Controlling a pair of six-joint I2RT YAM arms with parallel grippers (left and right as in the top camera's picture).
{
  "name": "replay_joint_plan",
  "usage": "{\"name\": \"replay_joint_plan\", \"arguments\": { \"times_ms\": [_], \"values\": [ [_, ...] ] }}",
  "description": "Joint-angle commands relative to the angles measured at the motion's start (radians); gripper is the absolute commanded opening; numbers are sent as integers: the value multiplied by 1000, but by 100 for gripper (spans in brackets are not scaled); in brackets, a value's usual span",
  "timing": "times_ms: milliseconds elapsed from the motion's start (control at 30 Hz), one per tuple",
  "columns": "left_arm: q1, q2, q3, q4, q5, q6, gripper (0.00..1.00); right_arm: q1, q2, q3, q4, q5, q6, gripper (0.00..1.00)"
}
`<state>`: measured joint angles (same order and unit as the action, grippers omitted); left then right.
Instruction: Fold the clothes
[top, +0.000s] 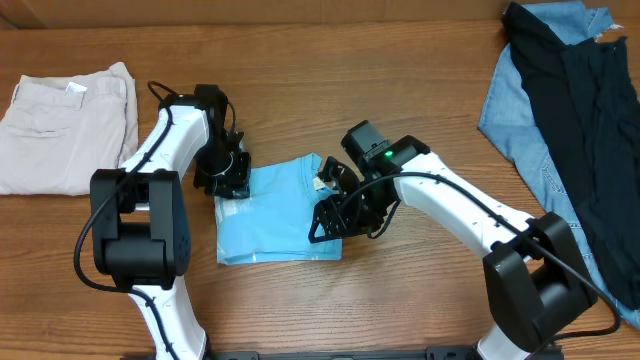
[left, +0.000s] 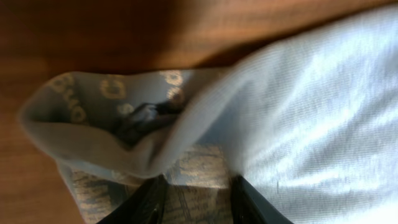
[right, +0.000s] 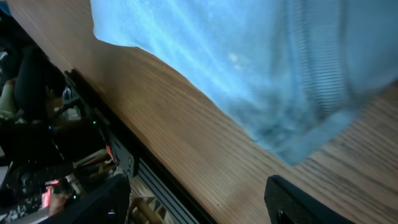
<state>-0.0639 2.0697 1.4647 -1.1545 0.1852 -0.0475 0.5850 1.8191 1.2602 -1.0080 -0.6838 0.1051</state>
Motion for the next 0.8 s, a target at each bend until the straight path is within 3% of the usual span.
{"name": "replay_joint_plan", "arguments": {
  "times_ms": [0, 433, 767],
  "values": [
    [-2, 12, 10, -37, -7, 26, 38, 14, 22, -4, 5, -37, 4, 73],
    [-2, 12, 10, -262, 32, 26, 36, 42, 137, -5, -8, -51, 3, 74],
    [-2, 11, 10, -314, 33, 70, 33, -19, 172, -5, -22, -10, 4, 75]
  ]
}}
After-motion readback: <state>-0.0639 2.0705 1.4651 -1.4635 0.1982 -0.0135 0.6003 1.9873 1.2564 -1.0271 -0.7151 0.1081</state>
